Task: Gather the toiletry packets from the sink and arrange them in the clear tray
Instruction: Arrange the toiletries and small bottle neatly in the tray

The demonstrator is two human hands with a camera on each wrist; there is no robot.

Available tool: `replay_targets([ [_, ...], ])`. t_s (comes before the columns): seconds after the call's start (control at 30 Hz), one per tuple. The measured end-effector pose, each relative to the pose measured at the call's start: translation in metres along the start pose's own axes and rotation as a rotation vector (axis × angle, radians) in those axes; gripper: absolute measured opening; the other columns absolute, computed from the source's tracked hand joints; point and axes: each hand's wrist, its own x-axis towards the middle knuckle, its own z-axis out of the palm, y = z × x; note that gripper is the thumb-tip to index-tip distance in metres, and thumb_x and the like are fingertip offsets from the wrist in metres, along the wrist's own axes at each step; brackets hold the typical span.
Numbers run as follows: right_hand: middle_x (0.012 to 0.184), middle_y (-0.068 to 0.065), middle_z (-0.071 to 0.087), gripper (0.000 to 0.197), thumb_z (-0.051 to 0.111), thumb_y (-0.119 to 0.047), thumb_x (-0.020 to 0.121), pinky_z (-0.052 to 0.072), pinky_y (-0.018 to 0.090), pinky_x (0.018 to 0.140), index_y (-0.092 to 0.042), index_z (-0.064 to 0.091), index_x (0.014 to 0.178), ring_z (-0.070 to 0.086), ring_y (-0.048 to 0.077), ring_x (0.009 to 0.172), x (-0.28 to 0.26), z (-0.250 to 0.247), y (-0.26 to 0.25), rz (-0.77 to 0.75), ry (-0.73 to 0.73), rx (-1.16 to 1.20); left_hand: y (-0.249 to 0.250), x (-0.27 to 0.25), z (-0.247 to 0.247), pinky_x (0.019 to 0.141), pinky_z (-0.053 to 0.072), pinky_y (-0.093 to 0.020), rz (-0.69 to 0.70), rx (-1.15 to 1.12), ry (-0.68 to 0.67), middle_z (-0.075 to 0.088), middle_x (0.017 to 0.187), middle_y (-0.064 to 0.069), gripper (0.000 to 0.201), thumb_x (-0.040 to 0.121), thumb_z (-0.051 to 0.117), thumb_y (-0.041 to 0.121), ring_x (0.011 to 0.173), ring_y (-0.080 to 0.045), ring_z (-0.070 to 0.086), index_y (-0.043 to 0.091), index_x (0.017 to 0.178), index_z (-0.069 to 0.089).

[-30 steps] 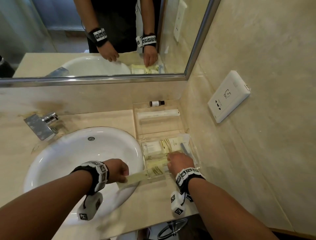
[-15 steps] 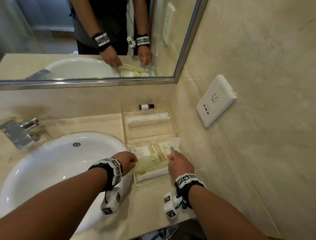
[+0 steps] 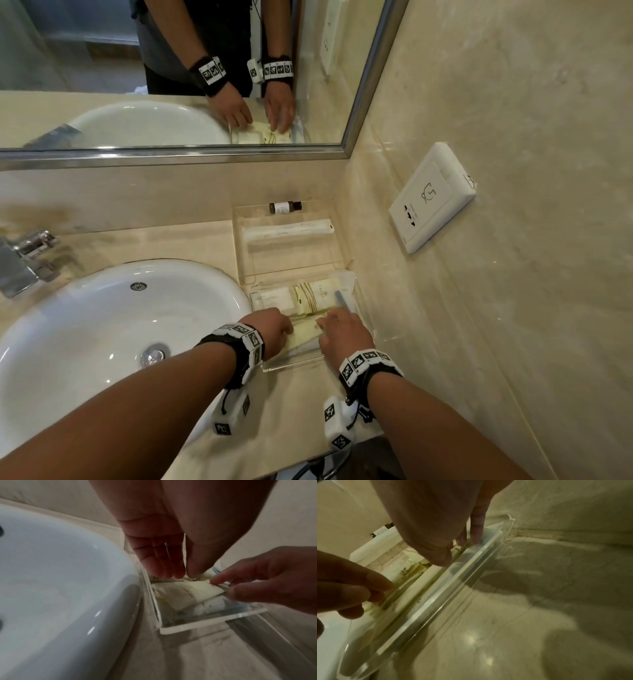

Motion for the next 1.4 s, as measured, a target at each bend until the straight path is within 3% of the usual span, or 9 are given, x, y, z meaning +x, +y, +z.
replay_targets([
  [0.2, 0.141, 0.000, 0.045, 0.037, 0.059, -0.033, 0.094, 0.045, 0.033, 0.097, -0.032, 0.060, 0.131, 0.052, 0.022, 0.116, 0.011, -0.001, -0.001, 0.043, 0.010, -0.015, 0.009, 0.004, 0.006, 0.091, 0.053, -0.033, 0.023, -0.033, -0.072, 0.064, 0.117, 0.004, 0.032, 0.087, 0.053, 0.027, 0.105, -0.020, 0.064, 0.028, 0.114, 0.071],
  [0.33, 0.145, 0.002, 0.045, 0.035, 0.064, -0.031, 0.090, 0.047, 0.031, 0.095, -0.032, 0.064, 0.125, 0.055, 0.020, 0.115, 0.014, 0.004, -0.007, 0.073, 0.084, 0.037, 0.006, 0.006, 0.009, 0.090, 0.053, -0.041, 0.005, 0.093, -0.064, 0.049, 0.122, -0.003, 0.035, 0.088, 0.049, 0.036, 0.105, -0.028, 0.060, 0.026, 0.116, 0.068],
  [0.5, 0.127, -0.006, 0.054, 0.032, 0.054, -0.024, 0.094, 0.047, 0.028, 0.092, -0.030, 0.063, 0.124, 0.053, 0.016, 0.114, 0.006, 0.001, -0.005, 0.001, 0.115, 0.019, 0.007, 0.009, 0.011, 0.089, 0.052, -0.044, 0.018, 0.164, -0.103, 0.046, 0.121, -0.008, 0.035, 0.089, 0.050, 0.032, 0.105, -0.031, 0.055, 0.020, 0.117, 0.065],
  [0.67, 0.126, -0.009, 0.052, 0.039, 0.049, -0.030, 0.090, 0.049, 0.030, 0.088, -0.032, 0.062, 0.127, 0.055, 0.013, 0.113, 0.002, -0.003, -0.002, -0.057, 0.059, -0.066, 0.014, 0.007, 0.016, 0.086, 0.050, -0.041, -0.010, 0.183, -0.134, 0.046, 0.123, -0.011, 0.038, 0.086, 0.055, 0.034, 0.104, -0.033, 0.053, 0.013, 0.117, 0.055],
  [0.8, 0.131, -0.008, 0.048, 0.042, 0.050, -0.032, 0.090, 0.048, 0.029, 0.092, -0.035, 0.058, 0.131, 0.053, 0.012, 0.116, -0.001, -0.004, -0.003, -0.082, 0.019, -0.090, 0.010, 0.007, 0.020, 0.086, 0.051, -0.043, 0.022, 0.206, -0.124, 0.044, 0.121, -0.009, 0.036, 0.081, 0.062, 0.026, 0.103, -0.032, 0.051, 0.012, 0.114, 0.060],
  [0.93, 0.136, -0.003, 0.045, 0.044, 0.050, -0.026, 0.092, 0.051, 0.035, 0.093, -0.033, 0.056, 0.135, 0.056, 0.019, 0.116, 0.000, -0.012, -0.008, -0.085, -0.069, -0.110, 0.012, 0.006, 0.024, 0.093, 0.047, -0.044, 0.083, 0.297, -0.085, 0.039, 0.129, -0.010, 0.032, 0.087, 0.059, 0.018, 0.112, -0.031, 0.043, 0.006, 0.116, 0.065],
  [1.1, 0.137, 0.004, 0.043, 0.047, 0.052, -0.028, 0.090, 0.053, 0.039, 0.088, -0.027, 0.051, 0.136, 0.057, 0.026, 0.114, -0.006, -0.022, -0.009, -0.124, -0.128, -0.190, 0.021, -0.002, 0.022, 0.096, 0.045, -0.042, 0.091, 0.374, -0.112, 0.037, 0.134, -0.010, 0.031, 0.086, 0.058, 0.017, 0.117, -0.030, 0.040, 0.008, 0.115, 0.067],
  [1.27, 0.145, 0.001, 0.037, 0.056, 0.051, -0.028, 0.089, 0.047, 0.037, 0.100, -0.028, 0.045, 0.144, 0.051, 0.024, 0.124, -0.007, -0.010, -0.004, -0.084, -0.153, -0.101, 0.022, -0.008, 0.024, 0.095, 0.048, -0.043, 0.112, 0.423, -0.110, 0.034, 0.135, -0.010, 0.033, 0.082, 0.062, 0.016, 0.122, -0.032, 0.037, 0.009, 0.114, 0.067],
  [1.4, 0.147, 0.000, 0.037, 0.057, 0.053, -0.027, 0.088, 0.046, 0.037, 0.103, -0.029, 0.047, 0.145, 0.049, 0.022, 0.128, 0.003, -0.021, -0.002, -0.095, -0.224, -0.082, 0.020, -0.011, 0.022, 0.094, 0.049, -0.043, 0.074, 0.358, -0.101, 0.040, 0.128, -0.009, 0.027, 0.083, 0.059, 0.015, 0.116, -0.030, 0.041, 0.008, 0.107, 0.069],
])
